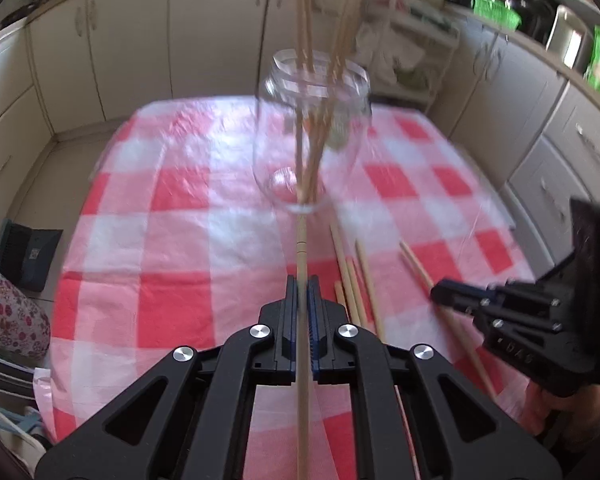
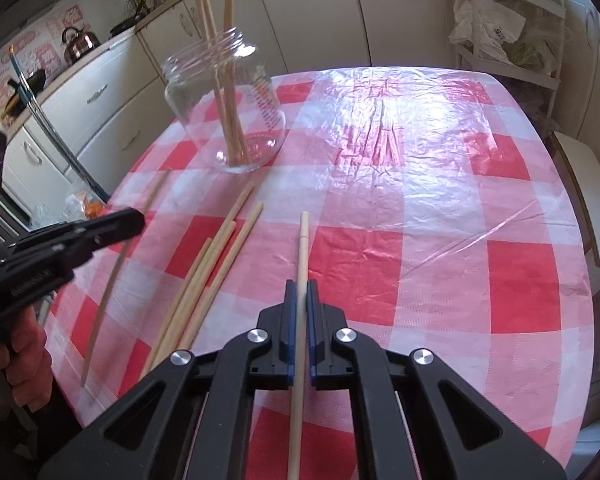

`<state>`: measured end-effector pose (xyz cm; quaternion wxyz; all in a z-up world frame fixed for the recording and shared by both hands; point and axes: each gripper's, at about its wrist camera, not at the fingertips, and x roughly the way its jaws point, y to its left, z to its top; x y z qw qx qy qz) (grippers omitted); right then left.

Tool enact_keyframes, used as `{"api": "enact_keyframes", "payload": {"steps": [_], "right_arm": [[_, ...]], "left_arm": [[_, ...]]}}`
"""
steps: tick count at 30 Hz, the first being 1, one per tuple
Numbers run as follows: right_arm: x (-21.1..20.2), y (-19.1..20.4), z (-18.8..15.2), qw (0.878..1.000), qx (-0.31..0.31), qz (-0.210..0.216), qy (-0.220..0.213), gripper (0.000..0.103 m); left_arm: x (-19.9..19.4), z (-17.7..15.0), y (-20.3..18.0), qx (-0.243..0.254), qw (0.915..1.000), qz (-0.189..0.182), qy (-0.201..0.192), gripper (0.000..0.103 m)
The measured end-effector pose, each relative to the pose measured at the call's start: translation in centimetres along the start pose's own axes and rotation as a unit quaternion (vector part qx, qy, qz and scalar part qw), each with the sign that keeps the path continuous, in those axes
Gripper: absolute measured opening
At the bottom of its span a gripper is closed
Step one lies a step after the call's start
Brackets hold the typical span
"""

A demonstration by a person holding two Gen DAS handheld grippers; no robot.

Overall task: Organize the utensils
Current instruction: 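Lift the stick over the jar and open the left gripper while the right gripper carries its stick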

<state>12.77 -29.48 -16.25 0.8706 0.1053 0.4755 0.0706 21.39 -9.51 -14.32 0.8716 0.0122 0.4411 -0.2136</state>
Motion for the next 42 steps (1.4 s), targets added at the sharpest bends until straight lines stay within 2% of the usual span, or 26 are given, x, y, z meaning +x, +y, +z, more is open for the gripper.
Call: {"api": "enact_keyframes", "payload": {"steps": [4,7,11,16,24,31,36,42], "right_arm": [[-0.4,-1.0,0.2,0.999,0.036,0.017,-0.016,0.006],[-0.9,-1.8,0.4,0.997,0.063,0.035,-0.031,0.006],[-1.4,-2.3,0.8,0.994,0.086,0.052,-0.052,0.006],[-1.9,-2.7,1.1,0.99,0.098,0.066,-0.074,0.006],[-2.4,-3.1,1.4,0.987,0.108,0.073,-0.097,0.006],[-2.3,-3.1,1.5,0.986,0.105,0.08,-0.099,0.006],[-2.3,-3.4,1.6,0.985,0.112,0.082,-0.103,0.006],[-2.2,-3.6,1.6,0.985,0.115,0.084,-0.102,0.006]], "left_arm": [[-2.7,1.5,1.1,-0.034,0.9957,-0.026,-0.082,0.005],[-4.5,2.7,1.7,-0.056,0.9868,-0.049,-0.144,0.005],[-6.2,4.5,1.7,-0.063,0.9735,-0.057,-0.213,0.005],[-7.3,7.1,1.1,-0.058,0.9574,-0.07,-0.274,0.005],[-7.1,10.8,0.2,-0.072,0.9404,-0.073,-0.324,0.005],[-5.1,13.4,0.3,-0.093,0.9329,-0.063,-0.342,0.005],[-4.8,14.2,0.1,-0.089,0.9254,-0.048,-0.365,0.005],[-3.1,14.3,-0.1,-0.085,0.9275,-0.038,-0.362,0.005]]}}
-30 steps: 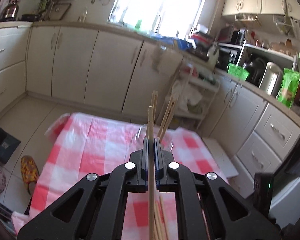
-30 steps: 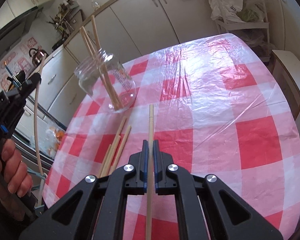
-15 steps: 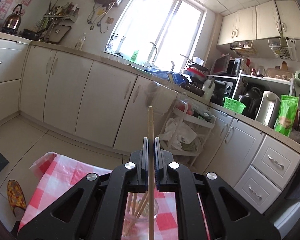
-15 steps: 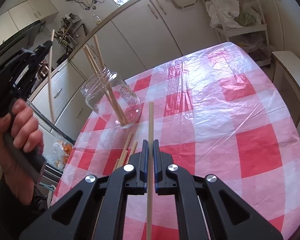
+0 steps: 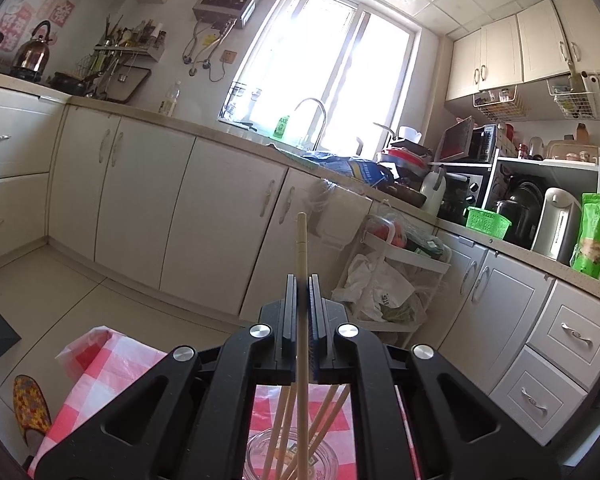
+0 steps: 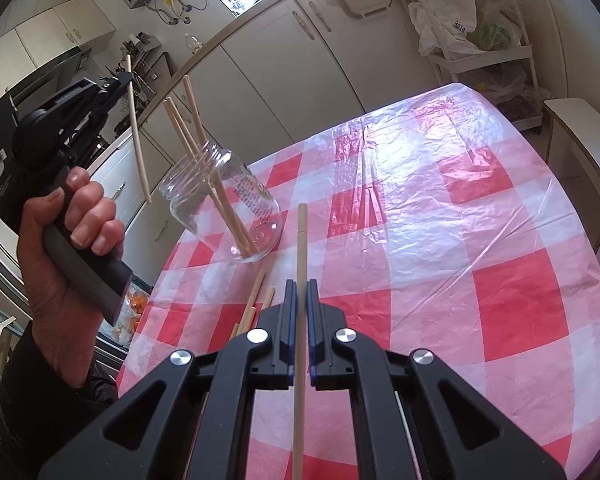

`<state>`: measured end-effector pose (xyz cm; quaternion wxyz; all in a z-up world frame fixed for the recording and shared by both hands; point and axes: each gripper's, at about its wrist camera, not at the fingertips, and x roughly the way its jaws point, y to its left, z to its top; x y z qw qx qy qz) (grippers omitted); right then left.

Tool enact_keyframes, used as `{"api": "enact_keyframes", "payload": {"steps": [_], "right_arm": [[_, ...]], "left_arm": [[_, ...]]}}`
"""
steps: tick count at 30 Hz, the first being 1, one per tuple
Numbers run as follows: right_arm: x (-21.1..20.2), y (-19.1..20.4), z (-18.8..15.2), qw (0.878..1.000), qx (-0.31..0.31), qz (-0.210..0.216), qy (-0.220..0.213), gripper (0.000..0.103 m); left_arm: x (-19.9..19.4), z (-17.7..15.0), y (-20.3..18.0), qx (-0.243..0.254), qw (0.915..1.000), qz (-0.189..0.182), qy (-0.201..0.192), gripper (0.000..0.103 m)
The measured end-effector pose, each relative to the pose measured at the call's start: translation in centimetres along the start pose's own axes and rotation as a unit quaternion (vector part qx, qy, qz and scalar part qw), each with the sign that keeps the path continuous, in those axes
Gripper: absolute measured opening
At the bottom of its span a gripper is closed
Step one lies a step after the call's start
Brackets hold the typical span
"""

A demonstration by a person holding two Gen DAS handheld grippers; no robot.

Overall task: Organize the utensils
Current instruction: 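Lift the stick over the jar and open the left gripper while the right gripper carries its stick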

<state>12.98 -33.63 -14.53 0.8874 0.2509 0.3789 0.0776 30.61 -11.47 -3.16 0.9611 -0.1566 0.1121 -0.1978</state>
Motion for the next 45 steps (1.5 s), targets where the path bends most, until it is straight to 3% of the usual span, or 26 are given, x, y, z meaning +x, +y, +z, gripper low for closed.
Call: {"api": "enact_keyframes", "payload": {"steps": [19,29,40,45], "right_arm": [[0.5,0.0,-0.2,1.0,0.002,-0.001,0.008,0.006],[0.5,0.0,-0.1,1.0,0.005,0.003,0.006,0.006],[0.4,-0.1,0.0,1.0,0.007,0.005,0.006,0.006],[0.3,-0.2,0.1,1.0,0.007,0.005,0.003,0.006]], "left_arm": [[-0.2,-2.4,2.7,-0.012,0.9997,0.019,0.0,0.005],[-0.3,0.8,1.1,-0.012,0.9983,0.008,-0.057,0.005],[0.8,-2.4,0.0,0.034,0.9976,0.026,-0.054,0.005],[0.2,-3.7,0.0,0.047,0.998,0.026,-0.031,0.005]]}}
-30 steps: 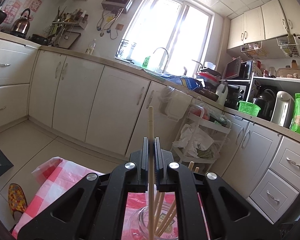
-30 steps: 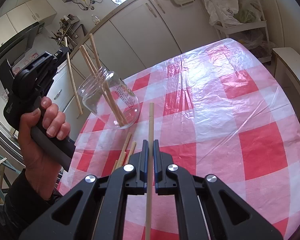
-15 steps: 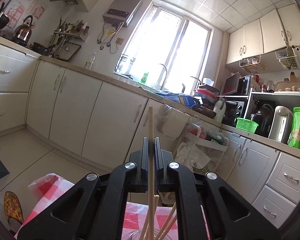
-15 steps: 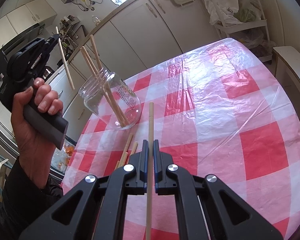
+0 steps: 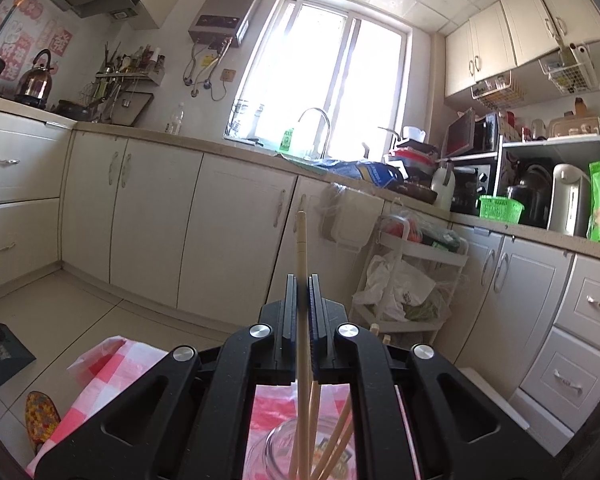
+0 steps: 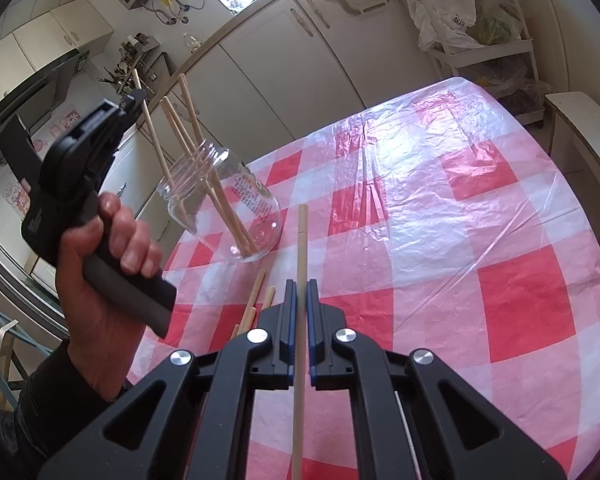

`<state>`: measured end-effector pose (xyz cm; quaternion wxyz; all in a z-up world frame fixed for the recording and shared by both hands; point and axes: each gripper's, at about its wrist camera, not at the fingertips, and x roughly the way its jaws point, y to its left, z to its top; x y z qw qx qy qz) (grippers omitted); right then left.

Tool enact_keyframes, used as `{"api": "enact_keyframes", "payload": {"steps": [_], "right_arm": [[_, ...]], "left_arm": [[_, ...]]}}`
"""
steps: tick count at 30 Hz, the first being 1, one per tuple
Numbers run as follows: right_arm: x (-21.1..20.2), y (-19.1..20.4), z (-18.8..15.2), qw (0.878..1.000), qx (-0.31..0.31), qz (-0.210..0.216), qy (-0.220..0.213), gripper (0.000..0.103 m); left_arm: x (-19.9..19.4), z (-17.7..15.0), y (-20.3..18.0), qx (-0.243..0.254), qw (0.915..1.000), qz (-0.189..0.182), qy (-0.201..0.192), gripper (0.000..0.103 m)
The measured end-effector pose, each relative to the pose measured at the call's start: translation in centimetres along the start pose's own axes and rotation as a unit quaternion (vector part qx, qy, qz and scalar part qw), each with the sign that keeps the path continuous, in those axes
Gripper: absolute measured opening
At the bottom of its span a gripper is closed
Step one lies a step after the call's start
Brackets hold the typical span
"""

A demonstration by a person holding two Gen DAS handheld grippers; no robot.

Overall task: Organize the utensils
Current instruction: 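Lift the stick over the jar and open the left gripper while the right gripper carries its stick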

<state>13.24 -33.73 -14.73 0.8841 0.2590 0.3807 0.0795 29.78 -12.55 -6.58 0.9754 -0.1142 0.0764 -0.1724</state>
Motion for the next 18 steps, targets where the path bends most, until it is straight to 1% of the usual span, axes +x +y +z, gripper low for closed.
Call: {"api": "enact_keyframes", "payload": {"steps": [4,6,7,9,10,11,16,18], "right_arm": [[-0.4,-0.1,0.3,1.0,0.001,0.005,-0.008,0.006],[-0.8,0.0,0.3,1.0,0.002,0.01,-0.016,0.006],[-1.0,0.0,0.4,1.0,0.003,0.014,-0.021,0.006],[-1.4,0.2,0.5,0.999,0.002,0.02,-0.03,0.006],[-1.6,0.3,0.6,0.999,0.001,0.023,-0.036,0.006],[-1.9,0.5,0.7,0.999,0.003,0.029,-0.044,0.006],[-3.5,2.6,2.2,0.995,-0.006,0.048,-0.092,0.006],[-3.5,3.6,3.2,0.993,-0.007,0.057,-0.108,0.005]], "left_arm": [[-1.0,-1.3,-0.1,0.028,0.9989,0.008,0.036,0.005],[-1.7,-1.9,0.0,0.041,0.9973,0.006,0.061,0.006],[-2.0,-2.1,0.2,0.042,0.9966,0.008,0.07,0.008],[-2.7,-2.5,0.6,0.041,0.9951,0.01,0.089,0.022],[-3.3,-2.8,0.9,0.038,0.9941,0.016,0.101,0.034],[-4.0,-2.9,1.4,0.032,0.9934,0.021,0.109,0.043],[-7.5,-4.7,4.1,0.001,0.9888,0.028,0.147,0.058],[-8.4,-5.6,5.3,-0.012,0.9863,0.03,0.162,0.059]]}}
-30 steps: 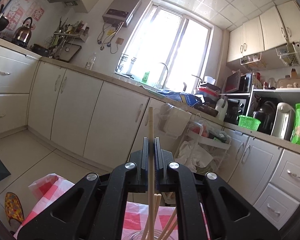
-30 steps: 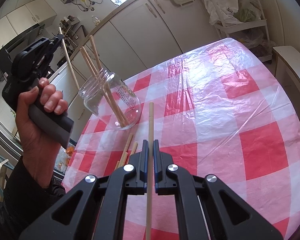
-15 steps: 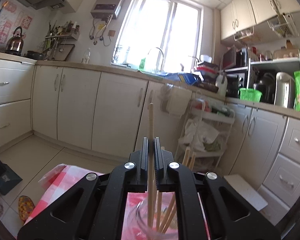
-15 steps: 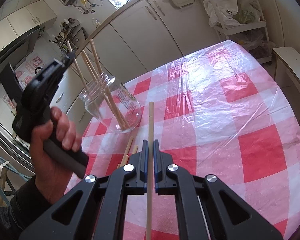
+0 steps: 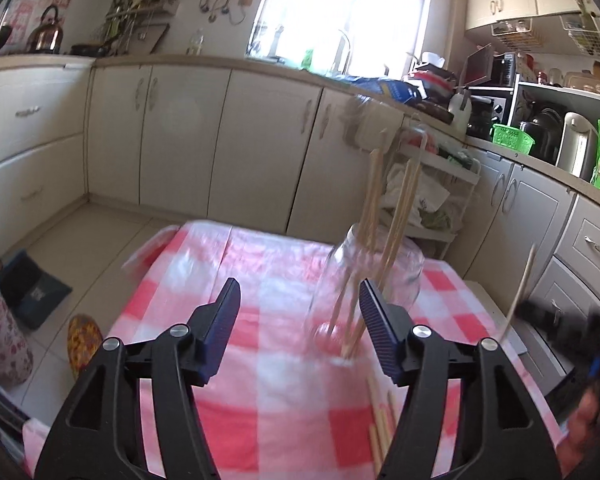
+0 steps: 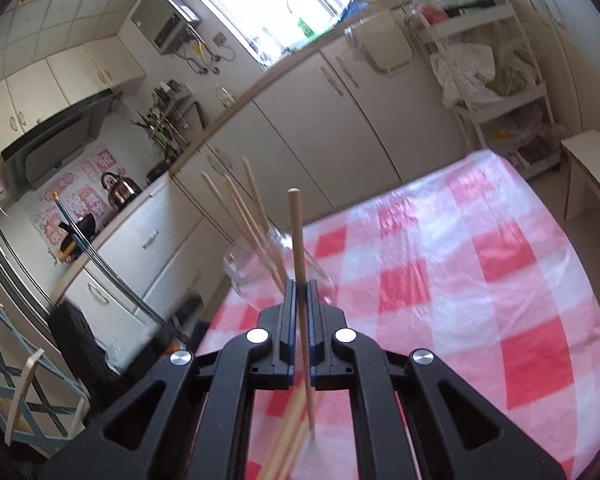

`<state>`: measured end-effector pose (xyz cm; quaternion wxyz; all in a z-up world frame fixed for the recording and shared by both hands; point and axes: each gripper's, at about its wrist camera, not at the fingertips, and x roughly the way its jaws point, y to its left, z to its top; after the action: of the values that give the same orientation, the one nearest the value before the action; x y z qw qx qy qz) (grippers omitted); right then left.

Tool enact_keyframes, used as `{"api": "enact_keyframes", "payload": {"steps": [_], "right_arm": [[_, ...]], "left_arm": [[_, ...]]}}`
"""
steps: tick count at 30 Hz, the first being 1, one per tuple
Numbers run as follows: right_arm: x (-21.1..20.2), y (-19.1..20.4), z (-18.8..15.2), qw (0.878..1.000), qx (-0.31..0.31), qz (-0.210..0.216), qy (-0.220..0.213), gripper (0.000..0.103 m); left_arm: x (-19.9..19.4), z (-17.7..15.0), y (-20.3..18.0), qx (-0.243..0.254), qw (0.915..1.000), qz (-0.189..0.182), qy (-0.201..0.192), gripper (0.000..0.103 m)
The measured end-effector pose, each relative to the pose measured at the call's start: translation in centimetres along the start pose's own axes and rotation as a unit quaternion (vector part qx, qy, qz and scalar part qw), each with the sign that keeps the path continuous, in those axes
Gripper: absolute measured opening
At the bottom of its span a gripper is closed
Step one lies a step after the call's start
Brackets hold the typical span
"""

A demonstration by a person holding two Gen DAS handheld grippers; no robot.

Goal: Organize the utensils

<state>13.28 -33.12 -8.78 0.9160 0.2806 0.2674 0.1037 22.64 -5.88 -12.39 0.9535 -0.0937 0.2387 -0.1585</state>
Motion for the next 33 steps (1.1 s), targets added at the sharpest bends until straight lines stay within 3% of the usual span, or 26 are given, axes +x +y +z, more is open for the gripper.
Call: {"api": "enact_keyframes", "payload": {"steps": [3,10,12,16,17,18,19,24,26,33], "right_arm": [[0.7,1.8,1.7,1.0,-0.006,0.013,-0.022,0.005],[2.2,5.8,5.5,0.997,-0.048,0.025,-0.049,0.004],[3.0,5.9,6.0,0.998,-0.061,0.012,-0.028,0.004],[6.0,3.5,4.9,0.996,-0.052,-0.041,0.053,0.005],[7.2,2.3,4.4,0.994,-0.043,-0.063,0.074,0.009],[8.2,1.4,3.9,0.992,-0.04,-0.085,0.09,0.032],[9.2,0.6,3.6,0.988,-0.044,-0.107,0.098,0.041],[14.0,-1.3,3.0,0.979,-0.07,-0.153,0.118,0.041],[15.5,-1.4,3.2,0.976,-0.086,-0.163,0.12,0.035],[18.8,-3.2,3.8,0.966,-0.116,-0.159,0.167,0.035]], "left_arm": [[-0.1,-1.5,1.7,-0.027,0.9991,-0.005,0.032,0.06],[-0.2,-2.5,4.1,-0.078,0.9961,-0.024,0.035,0.062],[-0.1,-2.5,4.5,-0.088,0.9952,-0.027,0.035,0.062],[0.5,-2.3,5.1,-0.103,0.9934,-0.029,0.043,0.064],[0.7,-2.3,5.2,-0.106,0.9929,-0.029,0.045,0.064],[0.6,-2.4,5.3,-0.108,0.9927,-0.03,0.046,0.064],[0.6,-2.4,5.4,-0.109,0.9925,-0.031,0.046,0.064],[0.9,-2.4,5.6,-0.113,0.9917,-0.035,0.05,0.066],[1.0,-2.4,5.7,-0.115,0.9913,-0.037,0.053,0.066],[1.1,-2.4,5.6,-0.117,0.9906,-0.043,0.055,0.068]]}}
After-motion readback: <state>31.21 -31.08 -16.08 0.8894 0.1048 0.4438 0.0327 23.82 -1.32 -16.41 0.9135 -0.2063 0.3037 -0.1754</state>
